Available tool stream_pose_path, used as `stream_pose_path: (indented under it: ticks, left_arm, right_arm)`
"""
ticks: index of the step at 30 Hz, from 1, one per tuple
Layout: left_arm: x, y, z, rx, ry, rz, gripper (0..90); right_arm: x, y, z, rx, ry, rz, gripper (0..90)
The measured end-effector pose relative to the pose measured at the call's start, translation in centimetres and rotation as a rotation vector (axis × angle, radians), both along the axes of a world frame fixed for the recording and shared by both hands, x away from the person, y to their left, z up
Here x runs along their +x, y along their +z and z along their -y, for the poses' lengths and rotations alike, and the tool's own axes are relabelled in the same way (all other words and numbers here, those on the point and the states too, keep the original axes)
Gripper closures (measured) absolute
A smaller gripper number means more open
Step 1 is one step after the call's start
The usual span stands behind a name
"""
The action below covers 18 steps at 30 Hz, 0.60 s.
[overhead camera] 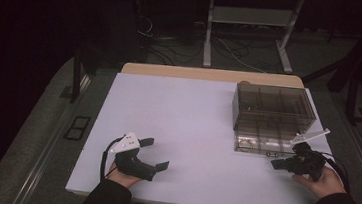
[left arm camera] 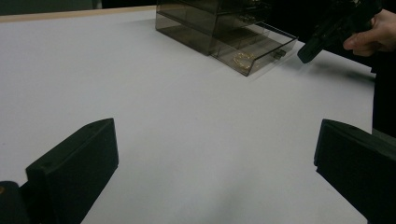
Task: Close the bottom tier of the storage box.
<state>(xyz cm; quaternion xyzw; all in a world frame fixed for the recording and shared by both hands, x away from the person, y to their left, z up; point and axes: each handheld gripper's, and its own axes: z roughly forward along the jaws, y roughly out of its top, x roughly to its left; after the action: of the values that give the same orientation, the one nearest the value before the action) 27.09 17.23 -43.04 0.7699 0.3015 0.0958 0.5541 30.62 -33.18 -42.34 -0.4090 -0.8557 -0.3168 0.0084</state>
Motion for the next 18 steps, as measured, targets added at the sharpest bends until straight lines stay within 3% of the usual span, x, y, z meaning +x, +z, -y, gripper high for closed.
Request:
stream_pose_path:
  ticks: [18]
  left_arm:
    - [0.0,0.0,0.0,0.000,0.001,0.000,0.0]
  right_arm:
    - [1.4,-1.2,-0.5,-0.034,-0.021,-0.041,88.9]
